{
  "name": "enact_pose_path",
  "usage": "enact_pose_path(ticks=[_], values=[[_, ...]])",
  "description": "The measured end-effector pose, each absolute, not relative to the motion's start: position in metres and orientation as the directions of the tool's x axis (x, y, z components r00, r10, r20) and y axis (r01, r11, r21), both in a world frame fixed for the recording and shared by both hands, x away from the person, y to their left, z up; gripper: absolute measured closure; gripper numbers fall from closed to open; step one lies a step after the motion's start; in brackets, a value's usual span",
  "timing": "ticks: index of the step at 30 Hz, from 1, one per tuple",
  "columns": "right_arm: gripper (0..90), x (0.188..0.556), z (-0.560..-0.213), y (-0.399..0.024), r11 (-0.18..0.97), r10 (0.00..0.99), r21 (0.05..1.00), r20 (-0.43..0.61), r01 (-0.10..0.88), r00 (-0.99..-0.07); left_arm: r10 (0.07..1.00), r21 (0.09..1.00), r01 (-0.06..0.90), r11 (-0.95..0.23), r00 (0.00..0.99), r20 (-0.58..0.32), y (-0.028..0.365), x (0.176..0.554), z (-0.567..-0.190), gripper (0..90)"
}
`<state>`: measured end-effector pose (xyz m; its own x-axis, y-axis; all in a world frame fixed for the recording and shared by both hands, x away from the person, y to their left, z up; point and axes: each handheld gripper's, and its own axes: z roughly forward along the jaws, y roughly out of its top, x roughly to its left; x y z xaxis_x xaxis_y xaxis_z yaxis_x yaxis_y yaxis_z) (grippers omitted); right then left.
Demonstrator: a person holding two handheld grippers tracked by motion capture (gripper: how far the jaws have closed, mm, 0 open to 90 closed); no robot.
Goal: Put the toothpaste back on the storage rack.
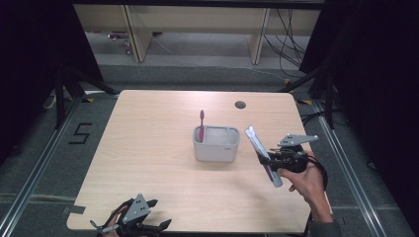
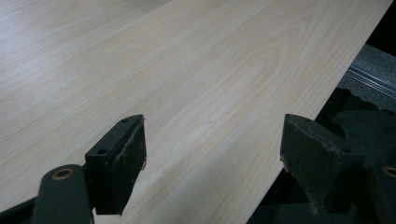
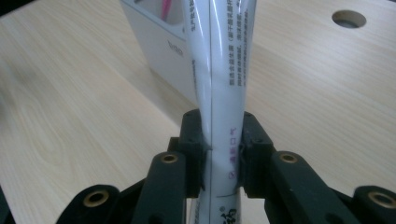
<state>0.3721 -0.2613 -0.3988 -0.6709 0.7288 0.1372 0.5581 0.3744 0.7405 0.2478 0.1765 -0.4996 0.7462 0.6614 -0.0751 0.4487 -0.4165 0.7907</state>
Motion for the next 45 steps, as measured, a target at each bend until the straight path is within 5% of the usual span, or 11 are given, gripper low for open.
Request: enact_pose_path(ticks=[18,45], values=[[74.8,0.395,-0.384,-0.239,0.293,0.693,0.857,0.114,0.423,-0.712,0.656,0.789,0.441,-0.428,0.752,-0.065,0.178,0.249,-0.499,22.2],[74.8,0.428,-0.373,-0.19,0.137,0.672,0.924,0.178,0.357,-0.719,0.658,0.787,0.448,-0.423,0.75,-0.073,0.178,0.248,-0.499,22.2]])
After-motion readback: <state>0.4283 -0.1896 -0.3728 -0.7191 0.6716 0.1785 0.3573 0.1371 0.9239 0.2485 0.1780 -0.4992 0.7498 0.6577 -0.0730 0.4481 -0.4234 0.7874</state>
